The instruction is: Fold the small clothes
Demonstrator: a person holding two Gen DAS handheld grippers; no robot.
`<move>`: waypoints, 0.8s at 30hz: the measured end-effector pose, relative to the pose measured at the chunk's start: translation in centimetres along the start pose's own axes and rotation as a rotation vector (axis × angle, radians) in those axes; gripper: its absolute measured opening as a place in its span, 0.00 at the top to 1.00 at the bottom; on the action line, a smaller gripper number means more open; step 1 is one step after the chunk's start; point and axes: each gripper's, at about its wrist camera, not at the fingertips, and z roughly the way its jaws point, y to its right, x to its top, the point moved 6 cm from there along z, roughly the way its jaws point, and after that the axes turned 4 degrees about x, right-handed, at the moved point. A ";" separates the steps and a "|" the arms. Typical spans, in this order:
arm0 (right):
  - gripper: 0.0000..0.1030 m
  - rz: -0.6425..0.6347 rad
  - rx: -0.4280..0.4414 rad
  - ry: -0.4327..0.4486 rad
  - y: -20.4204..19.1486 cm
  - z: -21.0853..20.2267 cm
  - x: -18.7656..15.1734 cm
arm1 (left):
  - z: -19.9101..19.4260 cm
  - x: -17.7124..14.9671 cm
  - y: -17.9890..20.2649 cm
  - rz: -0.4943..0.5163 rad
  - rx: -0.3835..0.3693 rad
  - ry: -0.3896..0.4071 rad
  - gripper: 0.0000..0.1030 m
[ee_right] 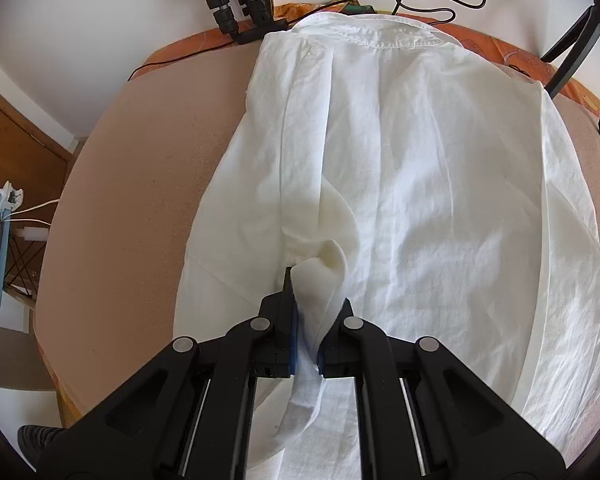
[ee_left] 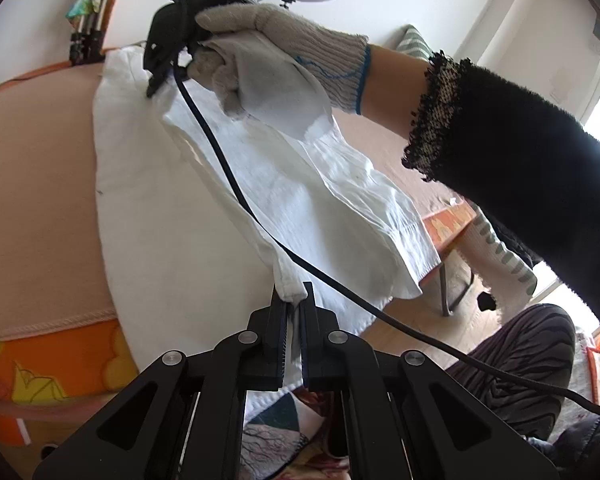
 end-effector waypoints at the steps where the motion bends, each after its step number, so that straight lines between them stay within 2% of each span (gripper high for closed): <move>1: 0.93 -0.009 -0.004 -0.009 0.0 0.3 0.0 | 0.0 -0.4 0.2 0.011 -0.002 -0.018 0.92; 3: 0.92 -0.027 -0.038 -0.005 0.2 0.4 0.0 | -0.5 -1.2 1.0 0.035 -0.024 -0.044 0.92; 5: 0.64 -0.040 -0.080 0.000 0.6 -0.1 0.0 | -1.7 -2.2 1.3 0.060 -0.025 -0.061 0.92; 7: 0.54 -0.048 -0.111 0.033 1.0 -1.6 -0.1 | -3.1 -3.1 1.0 0.077 -0.007 -0.077 0.92; 11: 0.54 -0.026 -0.053 0.112 2.2 -6.1 -0.8 | -5.8 -3.2 -0.1 0.092 0.075 -0.040 0.92; 15: 0.54 0.028 -0.002 0.180 4.5 -10.7 -2.1 | -6.6 -1.2 -1.3 0.061 0.103 0.019 0.92; 18: 0.54 0.054 0.020 0.227 6.7 -14.2 -3.6 | -6.5 0.1 -0.9 0.051 0.107 0.065 0.92; 24: 0.54 0.065 -0.024 0.270 11.7 -19.7 -7.2 | -4.0 2.6 2.0 0.059 0.074 0.113 0.92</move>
